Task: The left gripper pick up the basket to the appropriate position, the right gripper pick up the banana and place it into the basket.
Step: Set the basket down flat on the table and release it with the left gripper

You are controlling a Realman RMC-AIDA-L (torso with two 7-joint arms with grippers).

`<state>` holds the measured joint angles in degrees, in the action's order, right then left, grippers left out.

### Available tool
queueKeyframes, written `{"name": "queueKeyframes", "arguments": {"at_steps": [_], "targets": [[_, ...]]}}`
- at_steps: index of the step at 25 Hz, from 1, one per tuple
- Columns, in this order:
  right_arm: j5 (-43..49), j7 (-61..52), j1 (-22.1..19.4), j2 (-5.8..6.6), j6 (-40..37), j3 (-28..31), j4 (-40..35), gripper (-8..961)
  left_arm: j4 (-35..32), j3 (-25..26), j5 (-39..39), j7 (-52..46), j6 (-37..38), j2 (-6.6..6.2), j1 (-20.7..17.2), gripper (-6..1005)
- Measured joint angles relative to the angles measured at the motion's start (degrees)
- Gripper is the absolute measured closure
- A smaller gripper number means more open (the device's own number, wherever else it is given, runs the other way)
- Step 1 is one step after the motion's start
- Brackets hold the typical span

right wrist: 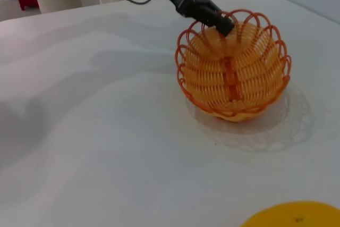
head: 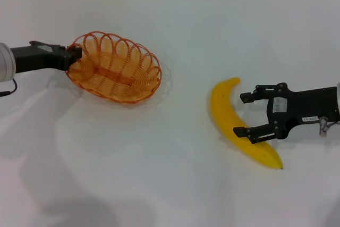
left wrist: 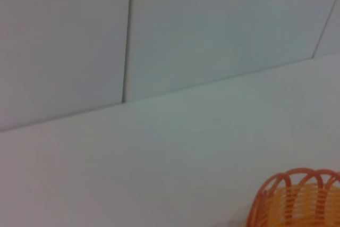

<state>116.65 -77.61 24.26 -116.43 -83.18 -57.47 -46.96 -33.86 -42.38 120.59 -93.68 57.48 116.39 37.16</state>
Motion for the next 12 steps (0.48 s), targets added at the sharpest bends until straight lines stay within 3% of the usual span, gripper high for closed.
{"name": "queueKeyframes", "arguments": {"at_steps": [12], "targets": [[-0.02,0.0,0.08,-0.02,0.04,-0.1,0.16,59,1.27,-0.06,-0.05,0.32,-0.59,-0.02,-0.31,919]]}}
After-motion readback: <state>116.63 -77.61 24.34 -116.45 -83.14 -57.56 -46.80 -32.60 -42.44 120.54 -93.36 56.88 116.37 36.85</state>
